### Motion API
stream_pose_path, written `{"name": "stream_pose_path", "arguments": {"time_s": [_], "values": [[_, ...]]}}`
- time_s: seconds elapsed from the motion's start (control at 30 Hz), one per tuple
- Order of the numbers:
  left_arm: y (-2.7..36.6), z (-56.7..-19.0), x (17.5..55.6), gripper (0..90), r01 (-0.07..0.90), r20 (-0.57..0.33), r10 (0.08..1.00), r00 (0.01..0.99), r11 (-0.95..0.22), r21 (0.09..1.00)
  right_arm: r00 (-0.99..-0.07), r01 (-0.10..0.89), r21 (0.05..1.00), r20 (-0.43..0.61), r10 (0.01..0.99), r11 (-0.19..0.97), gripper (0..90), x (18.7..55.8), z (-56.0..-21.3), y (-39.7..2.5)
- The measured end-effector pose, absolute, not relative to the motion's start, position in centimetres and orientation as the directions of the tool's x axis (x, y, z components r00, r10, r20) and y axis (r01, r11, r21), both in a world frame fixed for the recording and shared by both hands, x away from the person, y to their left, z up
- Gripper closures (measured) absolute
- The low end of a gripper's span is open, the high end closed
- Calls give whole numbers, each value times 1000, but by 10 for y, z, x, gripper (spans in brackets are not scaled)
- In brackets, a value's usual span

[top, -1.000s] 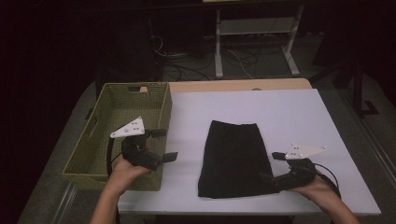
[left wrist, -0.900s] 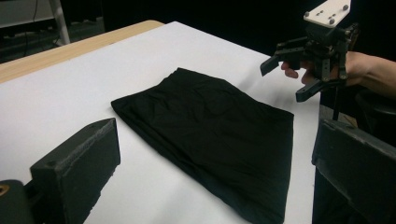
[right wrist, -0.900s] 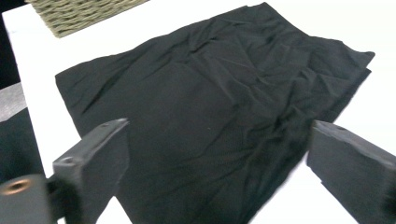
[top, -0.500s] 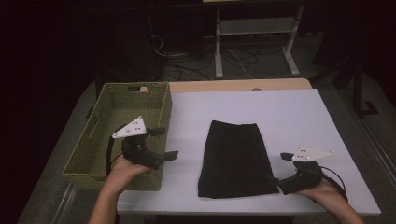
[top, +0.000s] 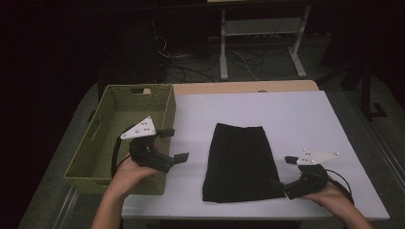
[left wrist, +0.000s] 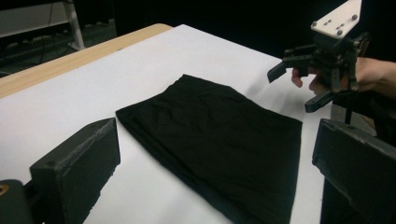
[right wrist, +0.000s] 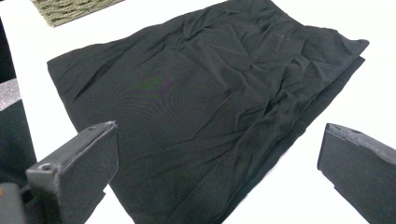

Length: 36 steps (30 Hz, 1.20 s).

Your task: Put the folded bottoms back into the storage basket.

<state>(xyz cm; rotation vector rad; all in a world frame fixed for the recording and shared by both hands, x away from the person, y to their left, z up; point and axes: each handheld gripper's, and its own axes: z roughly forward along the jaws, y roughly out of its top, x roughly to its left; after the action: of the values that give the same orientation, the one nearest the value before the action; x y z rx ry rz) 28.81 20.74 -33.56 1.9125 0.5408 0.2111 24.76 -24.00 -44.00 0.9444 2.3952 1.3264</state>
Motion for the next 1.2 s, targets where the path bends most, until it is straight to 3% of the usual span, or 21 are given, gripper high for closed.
{"name": "stream_pose_path", "arguments": {"time_s": [1.2], "values": [[139, -355, 283, 0, 281, -140, 383, 913, -344, 896, -779, 410, 825, 95, 620, 389, 0, 249, -441, -239]]}}
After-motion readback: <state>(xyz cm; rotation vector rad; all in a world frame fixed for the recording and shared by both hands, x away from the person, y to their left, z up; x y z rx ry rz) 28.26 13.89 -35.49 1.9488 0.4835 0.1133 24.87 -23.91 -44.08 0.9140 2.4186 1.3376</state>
